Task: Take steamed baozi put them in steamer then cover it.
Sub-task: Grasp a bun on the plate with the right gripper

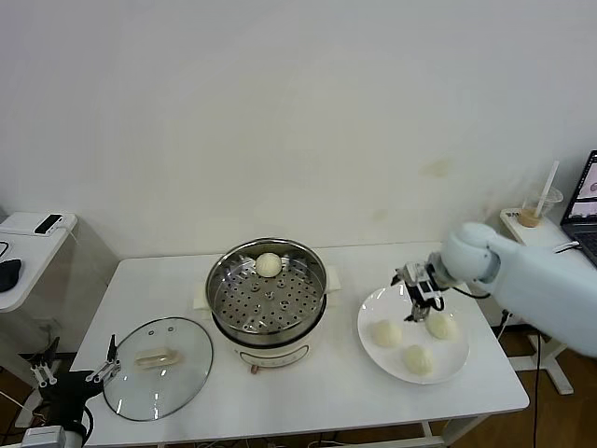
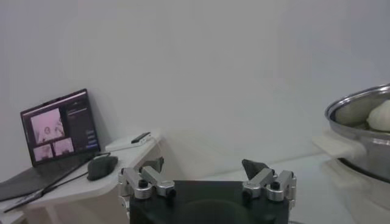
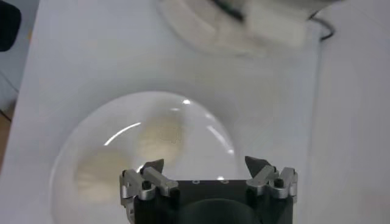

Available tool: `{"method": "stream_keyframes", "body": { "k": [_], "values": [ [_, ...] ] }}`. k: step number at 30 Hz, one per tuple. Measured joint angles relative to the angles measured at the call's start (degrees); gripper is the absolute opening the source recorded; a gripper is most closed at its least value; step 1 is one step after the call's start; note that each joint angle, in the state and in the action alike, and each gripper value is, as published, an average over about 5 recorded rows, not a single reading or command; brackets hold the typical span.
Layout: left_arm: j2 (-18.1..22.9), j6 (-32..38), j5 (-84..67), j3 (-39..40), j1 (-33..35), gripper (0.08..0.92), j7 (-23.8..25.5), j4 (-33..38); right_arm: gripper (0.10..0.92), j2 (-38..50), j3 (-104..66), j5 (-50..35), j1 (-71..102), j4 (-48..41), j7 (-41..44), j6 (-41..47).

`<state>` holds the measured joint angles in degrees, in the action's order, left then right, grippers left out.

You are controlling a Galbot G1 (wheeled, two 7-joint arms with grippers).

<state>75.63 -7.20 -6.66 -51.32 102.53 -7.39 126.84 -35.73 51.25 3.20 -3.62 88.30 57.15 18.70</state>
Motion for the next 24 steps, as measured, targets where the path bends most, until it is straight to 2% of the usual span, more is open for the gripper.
{"method": "stream_keyframes", "body": {
  "k": [24],
  "values": [
    [-0.07,-0.09,0.46,-1.49,0.25,0.823,0.18,-0.63,0.823,-7.74,-3.23,3.36,7.9,-8.1,-0.58,1.4]
  ]
}}
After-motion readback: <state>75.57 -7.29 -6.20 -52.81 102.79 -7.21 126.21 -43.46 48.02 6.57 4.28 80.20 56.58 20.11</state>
